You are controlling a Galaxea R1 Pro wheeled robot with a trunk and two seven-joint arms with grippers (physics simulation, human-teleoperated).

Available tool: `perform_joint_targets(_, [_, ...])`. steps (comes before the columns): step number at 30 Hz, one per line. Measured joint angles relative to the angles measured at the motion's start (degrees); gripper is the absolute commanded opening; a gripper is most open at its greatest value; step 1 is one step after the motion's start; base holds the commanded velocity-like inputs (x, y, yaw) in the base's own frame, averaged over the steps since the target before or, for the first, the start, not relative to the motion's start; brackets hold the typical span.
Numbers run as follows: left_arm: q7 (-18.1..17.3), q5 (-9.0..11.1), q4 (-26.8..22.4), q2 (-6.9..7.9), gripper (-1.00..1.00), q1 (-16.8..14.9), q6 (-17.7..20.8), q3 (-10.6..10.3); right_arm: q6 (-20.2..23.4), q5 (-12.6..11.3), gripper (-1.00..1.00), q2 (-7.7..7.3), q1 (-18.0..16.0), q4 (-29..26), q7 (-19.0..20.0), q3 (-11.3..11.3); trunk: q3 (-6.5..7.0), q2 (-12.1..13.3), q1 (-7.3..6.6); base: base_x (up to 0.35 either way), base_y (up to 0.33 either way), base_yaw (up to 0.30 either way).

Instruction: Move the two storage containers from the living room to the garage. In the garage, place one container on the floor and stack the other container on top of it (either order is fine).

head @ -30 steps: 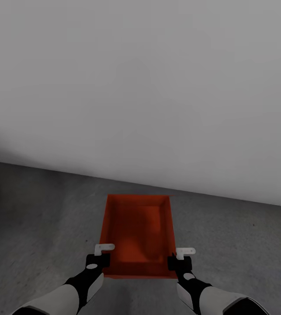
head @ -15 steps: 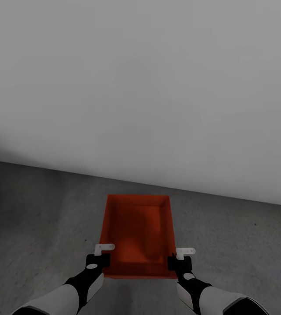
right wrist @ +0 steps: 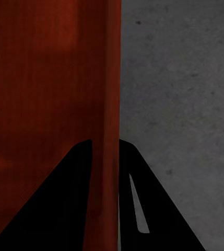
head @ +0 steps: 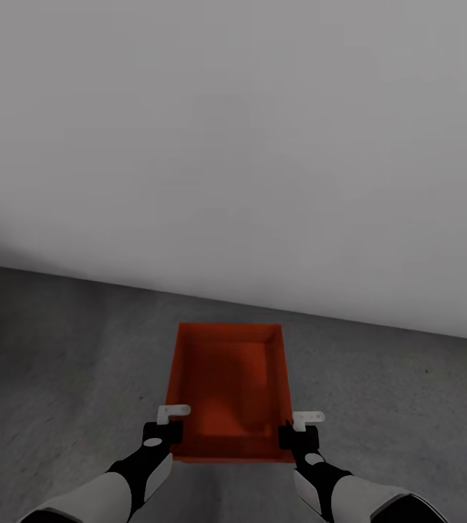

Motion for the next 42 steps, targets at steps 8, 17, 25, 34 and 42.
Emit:
perform_joint_targets(8, [0.0,-0.01,0.0,0.0,-1.0,0.01,-0.01,0.01,-0.01,0.02,-1.0,0.0,0.0,0.0,-0.01,0.01,-1.44,-3.21,1.76,0.0,0.0,0.0])
perform_joint_targets(17, [0.01,0.0,0.0,0.0,-1.0,-0.01,-0.02,-0.02,-0.03,0.01,-1.0,0.0,0.0,0.0,-0.01,-0.01,-3.05,-6.82,3.74,0.0,0.0,0.0])
perform_joint_targets(25, [0.01,-0.02,-0.01,0.0,-1.0,0.04,-0.01,0.05,0.04,0.01,-1.0,0.0,0.0,0.0,0.0,0.04,-3.96,-8.84,4.84,0.0,0.0,0.0])
perform_joint_targets(34, [0.0,-0.03,-0.01,0.0,-1.0,0.02,-0.01,0.03,0.0,0.02,-1.0,0.0,0.0,0.0,-0.02,0.02,-3.96,-8.84,4.84,0.0,0.0,0.0])
perform_joint_targets(42, [0.01,-0.04,-0.01,0.0,-1.0,0.02,-0.01,0.03,-0.01,0.02,-1.0,0.0,0.0,0.0,-0.02,0.02,-3.96,-8.84,4.84,0.0,0.0,0.0])
